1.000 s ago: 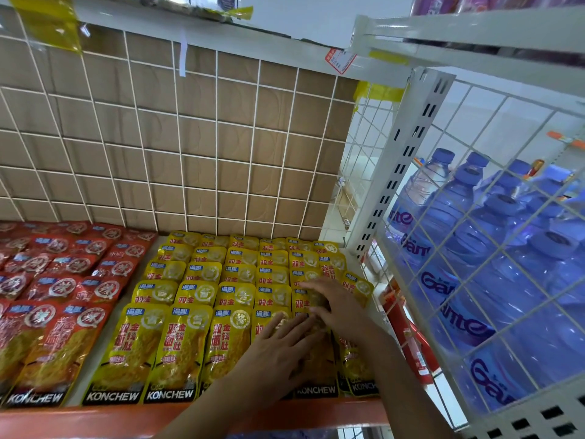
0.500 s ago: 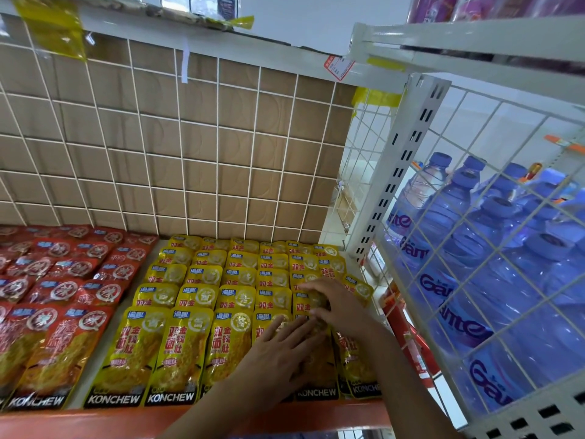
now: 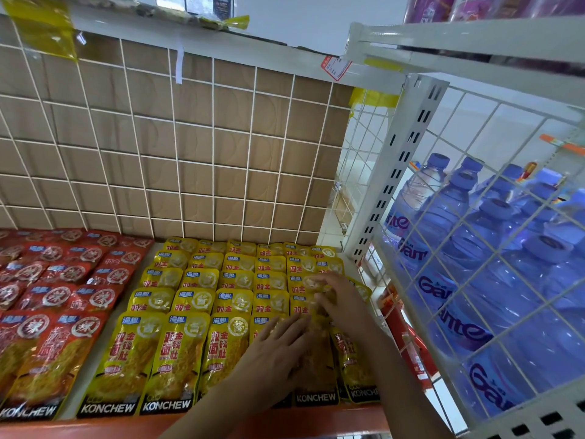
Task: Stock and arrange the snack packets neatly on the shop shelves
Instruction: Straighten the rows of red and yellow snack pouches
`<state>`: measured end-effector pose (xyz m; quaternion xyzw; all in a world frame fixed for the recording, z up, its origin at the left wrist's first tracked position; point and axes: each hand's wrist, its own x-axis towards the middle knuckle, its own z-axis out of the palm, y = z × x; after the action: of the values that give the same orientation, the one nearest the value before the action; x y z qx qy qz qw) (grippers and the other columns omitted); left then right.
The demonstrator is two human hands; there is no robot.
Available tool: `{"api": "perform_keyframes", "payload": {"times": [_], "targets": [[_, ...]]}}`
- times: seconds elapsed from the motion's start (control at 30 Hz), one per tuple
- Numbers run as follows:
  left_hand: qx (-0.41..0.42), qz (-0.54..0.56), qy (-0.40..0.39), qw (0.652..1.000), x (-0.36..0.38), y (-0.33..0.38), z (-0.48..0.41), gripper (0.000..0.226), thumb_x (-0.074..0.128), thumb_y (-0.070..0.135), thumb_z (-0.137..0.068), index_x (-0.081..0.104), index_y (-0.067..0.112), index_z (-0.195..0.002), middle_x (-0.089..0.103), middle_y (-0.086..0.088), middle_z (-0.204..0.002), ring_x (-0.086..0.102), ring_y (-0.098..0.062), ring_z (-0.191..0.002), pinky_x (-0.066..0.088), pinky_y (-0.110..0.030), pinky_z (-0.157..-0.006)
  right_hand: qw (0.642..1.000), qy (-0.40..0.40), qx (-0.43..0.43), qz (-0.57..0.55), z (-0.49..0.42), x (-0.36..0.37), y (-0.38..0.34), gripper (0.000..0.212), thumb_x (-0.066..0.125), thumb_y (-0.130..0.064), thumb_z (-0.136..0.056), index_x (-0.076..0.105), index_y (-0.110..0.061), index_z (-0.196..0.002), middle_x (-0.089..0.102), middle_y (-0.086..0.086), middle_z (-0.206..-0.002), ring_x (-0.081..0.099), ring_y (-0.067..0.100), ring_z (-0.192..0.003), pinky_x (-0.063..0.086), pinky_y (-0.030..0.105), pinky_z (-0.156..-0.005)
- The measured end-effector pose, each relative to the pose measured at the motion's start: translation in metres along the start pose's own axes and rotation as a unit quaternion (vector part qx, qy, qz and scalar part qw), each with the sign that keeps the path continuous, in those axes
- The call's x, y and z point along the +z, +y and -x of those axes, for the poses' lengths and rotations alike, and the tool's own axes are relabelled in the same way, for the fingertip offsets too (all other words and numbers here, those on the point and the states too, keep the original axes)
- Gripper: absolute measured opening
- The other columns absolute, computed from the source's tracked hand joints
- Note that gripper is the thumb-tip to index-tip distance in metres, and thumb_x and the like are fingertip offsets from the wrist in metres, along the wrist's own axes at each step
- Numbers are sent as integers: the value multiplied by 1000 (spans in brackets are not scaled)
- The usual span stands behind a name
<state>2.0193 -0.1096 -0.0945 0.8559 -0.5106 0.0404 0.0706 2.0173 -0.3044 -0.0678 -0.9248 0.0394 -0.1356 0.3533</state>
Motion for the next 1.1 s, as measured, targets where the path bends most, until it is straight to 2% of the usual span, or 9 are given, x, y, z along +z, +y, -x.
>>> {"api": "perform_keyframes", "payload": {"times": [0.07,0.2,0.33,0.47,0.57,0.67,0.73,0.87,1.1], "targets": [[-35,14,-13,999,-2,-2,-4,48,24,53,-94,49,32,-128,55,6,-133,50,-14,-125,29,-35,-106,999,23,20,36,-6,-1,1,31,55,-12,-91,58,-21,-120,55,-3,-121,48,11,-114,33,4,-85],[-114,2,-5,993,-9,-11,-13,67,2,56,-96,54,26,-125,57,-6,-132,55,-25,-121,40,-43,-98,995,-56,38,73,-19,1,0,43,53,-22,-92,46,-25,-134,46,-2,-138,42,14,-126,36,29,-102],[-108,-32,-3,994,-11,-17,-19,86,-12,66,-83,30,26,-146,13,-7,-151,22,-26,-141,16,-46,-111,987,-129,15,94,-27,2,-2,55,61,-29,-88,39,-26,-139,37,-3,-146,32,15,-135,28,36,-111],[-127,28,-50,990,-5,-16,-18,69,6,63,-93,47,26,-134,58,-7,-131,54,-24,-121,40,-43,-97,985,-155,12,78,-31,-2,1,61,66,-31,-84,39,-28,-139,35,-2,-147,31,15,-134,29,39,-111],[-113,-25,12,993,-5,-19,-20,80,-7,70,-84,17,30,-148,19,-8,-153,16,-22,-140,11,-44,-112,985,-155,10,80,-32,-1,4,62,67,-32,-83,40,-29,-138,35,-1,-146,33,16,-133,31,39,-110],[-132,-20,8,991,-13,-16,-19,76,-1,69,-89,33,28,-144,36,-8,-148,21,-20,-135,22,-44,-109,986,-150,12,78,-32,0,5,61,68,-32,-83,41,-28,-138,36,-2,-144,35,15,-130,33,35,-108],[-122,-15,-20,992,-5,-17,-19,80,-5,72,-83,20,31,-148,16,-7,-154,9,-21,-140,7,-43,-116,987,-145,16,74,-31,1,5,59,68,-31,-83,44,-27,-136,39,-3,-141,37,13,-128,34,34,-107],[-145,41,-97,984,-6,-17,-17,71,9,66,-92,56,28,-129,56,-6,-133,51,-22,-124,25,-42,-101,996,-69,46,26,-33,4,6,42,61,-18,-88,53,-22,-128,52,-3,-128,48,12,-118,42,29,-99],[-139,33,-57,988,-2,-18,-16,63,10,65,-93,43,28,-131,56,-2,-133,55,-23,-120,22,-42,-102,995,-20,92,40,-55,6,4,26,60,-2,-80,69,-11,-102,66,4,-105,58,11,-94,42,15,-79]]}}
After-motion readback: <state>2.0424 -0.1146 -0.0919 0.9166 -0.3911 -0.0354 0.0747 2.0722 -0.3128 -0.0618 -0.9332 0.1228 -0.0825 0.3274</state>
